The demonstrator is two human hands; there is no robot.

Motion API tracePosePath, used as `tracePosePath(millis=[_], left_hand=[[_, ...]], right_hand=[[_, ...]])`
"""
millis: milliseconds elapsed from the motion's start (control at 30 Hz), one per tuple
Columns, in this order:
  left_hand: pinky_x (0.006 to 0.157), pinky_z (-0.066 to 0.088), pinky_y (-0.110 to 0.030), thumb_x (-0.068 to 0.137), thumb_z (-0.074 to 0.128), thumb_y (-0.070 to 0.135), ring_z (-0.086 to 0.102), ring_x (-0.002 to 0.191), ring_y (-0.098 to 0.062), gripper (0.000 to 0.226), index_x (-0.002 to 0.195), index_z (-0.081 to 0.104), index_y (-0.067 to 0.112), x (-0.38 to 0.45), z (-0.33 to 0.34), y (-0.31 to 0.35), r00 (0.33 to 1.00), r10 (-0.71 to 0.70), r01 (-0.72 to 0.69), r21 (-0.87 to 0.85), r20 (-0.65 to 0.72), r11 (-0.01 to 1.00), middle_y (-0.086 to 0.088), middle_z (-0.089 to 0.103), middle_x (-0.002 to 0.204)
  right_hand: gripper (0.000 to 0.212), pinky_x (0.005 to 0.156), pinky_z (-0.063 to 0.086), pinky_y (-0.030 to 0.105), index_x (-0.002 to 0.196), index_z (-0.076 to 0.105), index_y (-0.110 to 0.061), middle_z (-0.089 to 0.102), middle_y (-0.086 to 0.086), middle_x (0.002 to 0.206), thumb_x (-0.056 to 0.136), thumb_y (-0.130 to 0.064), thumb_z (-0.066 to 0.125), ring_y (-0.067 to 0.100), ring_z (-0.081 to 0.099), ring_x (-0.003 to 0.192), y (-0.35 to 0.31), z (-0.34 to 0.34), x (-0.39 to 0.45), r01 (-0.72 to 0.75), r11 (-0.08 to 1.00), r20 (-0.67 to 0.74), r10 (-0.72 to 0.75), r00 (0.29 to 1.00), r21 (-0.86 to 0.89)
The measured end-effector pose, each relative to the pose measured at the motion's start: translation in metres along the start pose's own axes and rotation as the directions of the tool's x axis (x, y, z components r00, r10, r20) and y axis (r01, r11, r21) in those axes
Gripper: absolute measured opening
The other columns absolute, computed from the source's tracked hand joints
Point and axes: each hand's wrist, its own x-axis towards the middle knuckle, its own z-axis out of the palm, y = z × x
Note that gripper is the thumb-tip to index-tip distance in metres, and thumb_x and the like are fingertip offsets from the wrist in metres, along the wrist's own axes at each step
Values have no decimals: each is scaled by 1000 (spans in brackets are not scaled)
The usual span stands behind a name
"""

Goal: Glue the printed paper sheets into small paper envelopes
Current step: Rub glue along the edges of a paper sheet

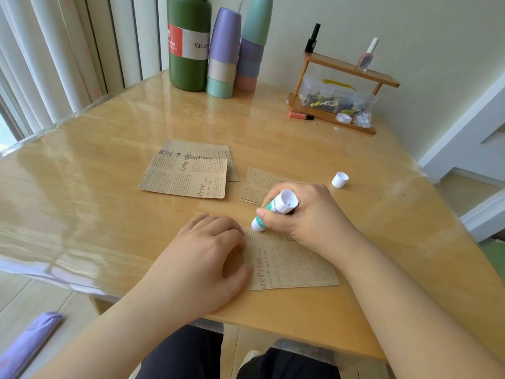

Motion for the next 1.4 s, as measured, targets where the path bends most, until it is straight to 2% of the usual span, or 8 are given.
tracePosePath(millis=[167,367,467,600,767,967,1200,1400], left_hand=[[95,46,-42,76,49,45,59,85,-12,31,84,67,21,-1,0,-1,1000,2,-2,-1,-1,1000,11,61,94],[104,31,-27,75,47,44,59,87,-10,30,83,67,22,-2,2,-3,1000,-9,9,4,-18,1000,13,61,94],[96,37,-30,74,49,44,56,84,-12,29,81,67,22,-2,2,-3,999,-8,8,5,-47,1000,11,57,91],[85,36,-28,72,50,47,50,77,-15,29,77,66,23,0,2,-2,997,-34,39,54,-74,998,9,49,83],[81,37,-32,69,49,50,49,72,-13,28,72,63,26,0,3,-2,995,-48,54,78,-88,995,10,47,77],[79,39,-33,68,50,50,51,70,-13,26,72,61,27,0,4,-3,995,-39,46,83,-91,996,11,46,74],[76,41,-34,68,50,50,52,69,-13,25,72,61,28,0,4,-3,995,-22,30,90,-93,995,12,46,73],[71,41,-32,67,49,51,49,64,-12,24,66,52,27,1,3,-3,995,-10,22,110,-103,994,12,44,68]], right_hand=[[13,50,34,9,71,64,-9,69,-17,63,80,-15,71,-2,53,54,0,-4,-11,-18,1000,-8,18,1000,14],[13,51,36,11,69,65,-13,68,-18,64,78,-15,73,1,54,57,0,-11,-35,-35,999,19,35,999,-2],[13,47,32,9,67,65,-13,62,-22,56,76,-15,75,0,50,52,0,-15,-44,-46,999,25,46,999,-16],[12,48,35,10,68,65,-12,69,-17,64,77,-14,73,0,53,54,-1,-15,-44,-47,999,50,47,998,7],[12,60,48,24,70,66,-13,72,-11,71,79,-16,72,8,64,67,0,-6,-25,-4,1000,38,4,999,3],[14,56,37,9,70,63,-11,72,-8,69,81,-17,71,1,60,62,-4,6,2,26,1000,22,-26,999,0],[13,52,34,8,72,65,-11,72,-10,67,80,-18,72,-1,55,56,-5,5,1,7,1000,19,-7,1000,7],[13,56,45,22,69,65,-15,72,-12,71,78,-17,73,7,62,65,-3,-3,-24,-13,1000,44,12,999,11]])
